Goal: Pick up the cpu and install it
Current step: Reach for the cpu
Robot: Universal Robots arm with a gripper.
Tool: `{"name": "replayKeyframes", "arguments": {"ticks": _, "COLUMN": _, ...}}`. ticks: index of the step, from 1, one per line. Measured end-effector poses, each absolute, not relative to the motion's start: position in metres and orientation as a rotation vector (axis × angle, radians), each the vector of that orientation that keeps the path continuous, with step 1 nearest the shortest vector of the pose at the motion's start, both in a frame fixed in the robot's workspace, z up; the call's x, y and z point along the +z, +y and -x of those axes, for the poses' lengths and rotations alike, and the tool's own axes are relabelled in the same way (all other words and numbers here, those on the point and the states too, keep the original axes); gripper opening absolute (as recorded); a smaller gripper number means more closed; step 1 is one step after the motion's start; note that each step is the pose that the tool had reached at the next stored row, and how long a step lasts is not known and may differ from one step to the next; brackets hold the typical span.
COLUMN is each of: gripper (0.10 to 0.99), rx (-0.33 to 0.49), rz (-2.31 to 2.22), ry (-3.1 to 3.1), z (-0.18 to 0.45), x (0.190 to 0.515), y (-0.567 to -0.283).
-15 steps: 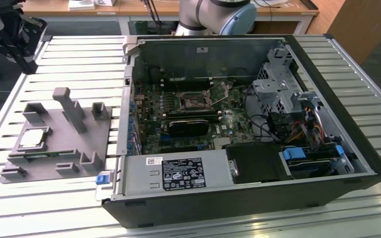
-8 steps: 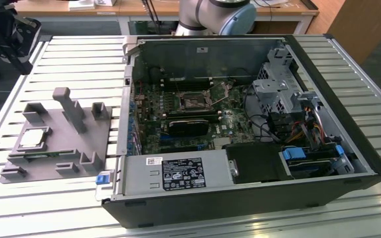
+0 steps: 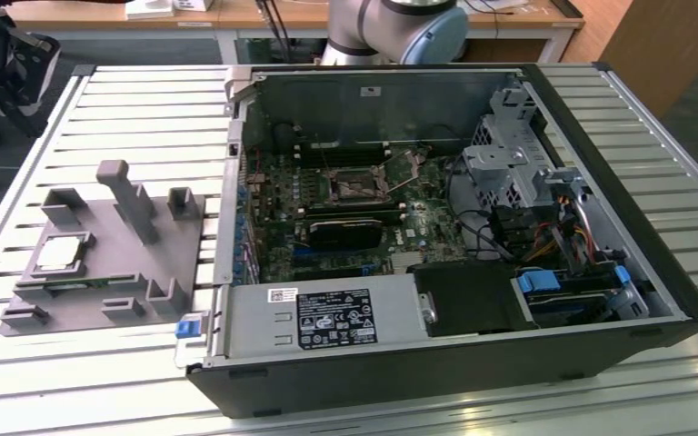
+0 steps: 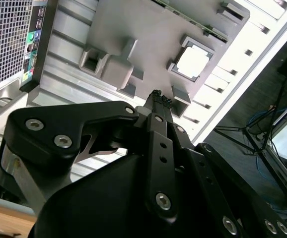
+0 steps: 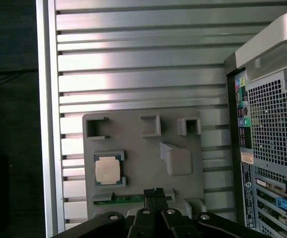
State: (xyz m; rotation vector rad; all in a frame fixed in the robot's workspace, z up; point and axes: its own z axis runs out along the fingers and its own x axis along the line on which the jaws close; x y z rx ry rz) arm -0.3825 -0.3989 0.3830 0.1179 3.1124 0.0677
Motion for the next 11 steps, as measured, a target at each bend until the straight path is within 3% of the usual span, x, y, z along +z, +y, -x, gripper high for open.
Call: {"name": "replayKeyframes", "arguments": {"ticks": 11, "gripper": 0.106, "rx": 0.068, "rz": -0.118, "ry": 3.113, "z": 0.395, "x": 0.382, "y": -0.399}}
